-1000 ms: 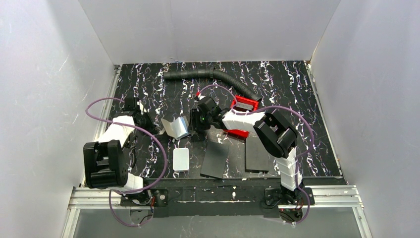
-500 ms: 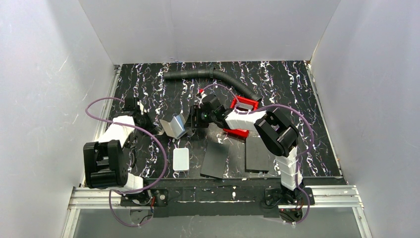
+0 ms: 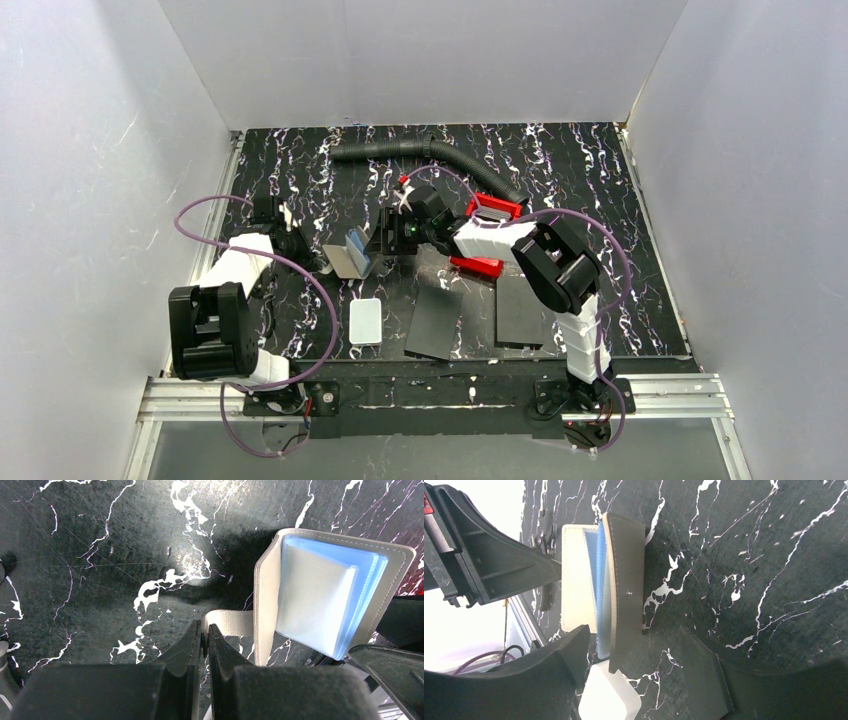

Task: Put the credit cards into the card holder
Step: Open the card holder at the center of the board.

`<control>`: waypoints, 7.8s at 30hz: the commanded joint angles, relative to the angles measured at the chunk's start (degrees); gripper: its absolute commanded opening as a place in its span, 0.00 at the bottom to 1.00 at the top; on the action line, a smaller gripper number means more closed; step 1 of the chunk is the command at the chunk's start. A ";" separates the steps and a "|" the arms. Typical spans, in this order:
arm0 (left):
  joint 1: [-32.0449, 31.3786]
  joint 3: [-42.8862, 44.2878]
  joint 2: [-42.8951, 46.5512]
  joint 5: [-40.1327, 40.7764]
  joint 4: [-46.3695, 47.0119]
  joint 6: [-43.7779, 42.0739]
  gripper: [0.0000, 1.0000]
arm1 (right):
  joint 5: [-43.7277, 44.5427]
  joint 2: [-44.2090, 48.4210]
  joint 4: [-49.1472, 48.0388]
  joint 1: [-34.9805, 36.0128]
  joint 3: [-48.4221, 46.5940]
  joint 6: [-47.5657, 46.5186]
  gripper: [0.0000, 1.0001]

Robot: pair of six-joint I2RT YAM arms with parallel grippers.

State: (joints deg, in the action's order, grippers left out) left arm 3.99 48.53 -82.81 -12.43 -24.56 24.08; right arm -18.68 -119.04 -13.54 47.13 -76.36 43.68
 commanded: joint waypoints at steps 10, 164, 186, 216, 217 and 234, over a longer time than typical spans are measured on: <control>-1.42 0.41 2.70 2.40 -1.98 -1.49 0.00 | -2.15 -1.84 -2.11 -0.82 -5.34 -0.25 0.79; -20.13 17.46 -16.20 -1.32 -5.24 1.18 0.31 | 2.70 4.94 1.85 -4.57 3.47 -2.76 0.79; -22.69 20.47 -20.97 0.45 -4.89 1.65 0.32 | 2.92 3.50 4.62 -4.42 0.67 -3.51 0.68; -20.95 18.87 -22.22 -1.97 -5.30 -1.38 0.38 | 22.16 -0.34 16.89 -2.28 2.34 -16.43 0.50; -20.91 19.15 -22.22 -2.61 -5.17 -1.28 0.38 | 21.80 -0.46 16.88 -2.20 2.31 -16.43 0.50; -22.10 21.70 -26.71 7.22 -8.44 -0.59 0.45 | 19.04 4.86 18.55 -1.61 -0.61 -14.95 0.53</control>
State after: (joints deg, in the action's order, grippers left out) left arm -17.58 70.89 -106.98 -11.20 -31.00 23.66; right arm -0.14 -116.71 -0.12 45.41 -76.12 28.62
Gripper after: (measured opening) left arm 0.440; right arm 0.525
